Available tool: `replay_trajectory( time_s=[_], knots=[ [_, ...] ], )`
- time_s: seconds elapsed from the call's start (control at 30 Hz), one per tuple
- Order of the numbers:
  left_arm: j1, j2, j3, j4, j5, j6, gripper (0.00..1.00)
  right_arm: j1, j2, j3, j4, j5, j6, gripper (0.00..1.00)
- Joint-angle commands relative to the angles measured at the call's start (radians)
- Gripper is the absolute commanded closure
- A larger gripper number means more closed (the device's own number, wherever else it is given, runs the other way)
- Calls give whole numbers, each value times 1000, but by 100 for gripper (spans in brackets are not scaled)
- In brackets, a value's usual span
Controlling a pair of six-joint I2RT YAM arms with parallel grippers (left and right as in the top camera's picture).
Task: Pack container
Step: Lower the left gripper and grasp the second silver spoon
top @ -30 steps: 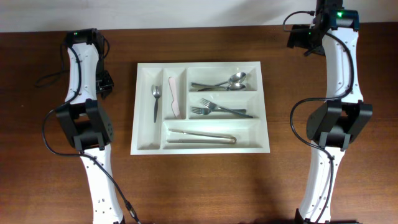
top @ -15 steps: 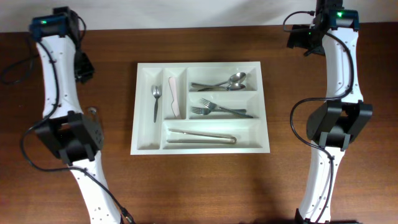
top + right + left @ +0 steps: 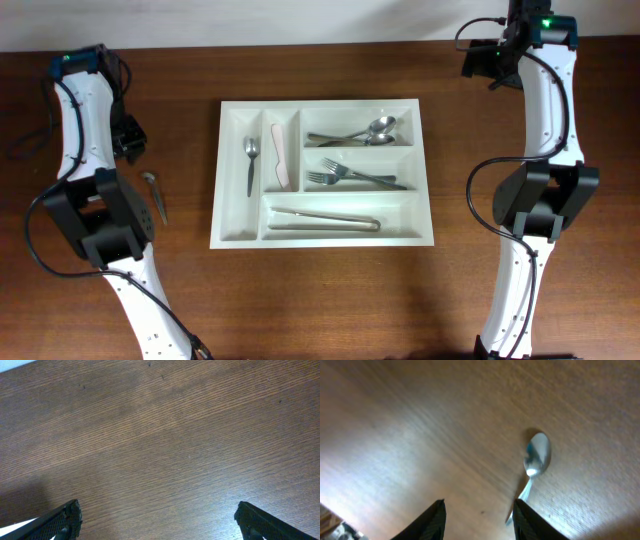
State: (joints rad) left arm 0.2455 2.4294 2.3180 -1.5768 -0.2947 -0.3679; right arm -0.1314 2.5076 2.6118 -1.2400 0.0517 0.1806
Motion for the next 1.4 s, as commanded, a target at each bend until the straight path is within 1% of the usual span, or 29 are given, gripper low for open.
replay_trajectory(
  time_s=[0.0,0.17,0.33,0.57,0.7,1.37],
  knots=[
    [-17,-12,-50,39,37,-24,55,-1,2,-4,3,9,0,1],
    [-57,-12,-115,132,49,-25,55,-1,2,-4,3,9,0,1],
    [-87,-12,-182,190,75,-43,55,-1,2,-4,3,9,0,1],
    [-90,-12,-338,255,75,-74,55,-1,2,-4,3,9,0,1],
    [-90,-12,-398,286,75,-73,55,-1,2,-4,3,9,0,1],
    [-63,-54,-403,340,40,-72,55,-1,2,-4,3,9,0,1]
  ],
)
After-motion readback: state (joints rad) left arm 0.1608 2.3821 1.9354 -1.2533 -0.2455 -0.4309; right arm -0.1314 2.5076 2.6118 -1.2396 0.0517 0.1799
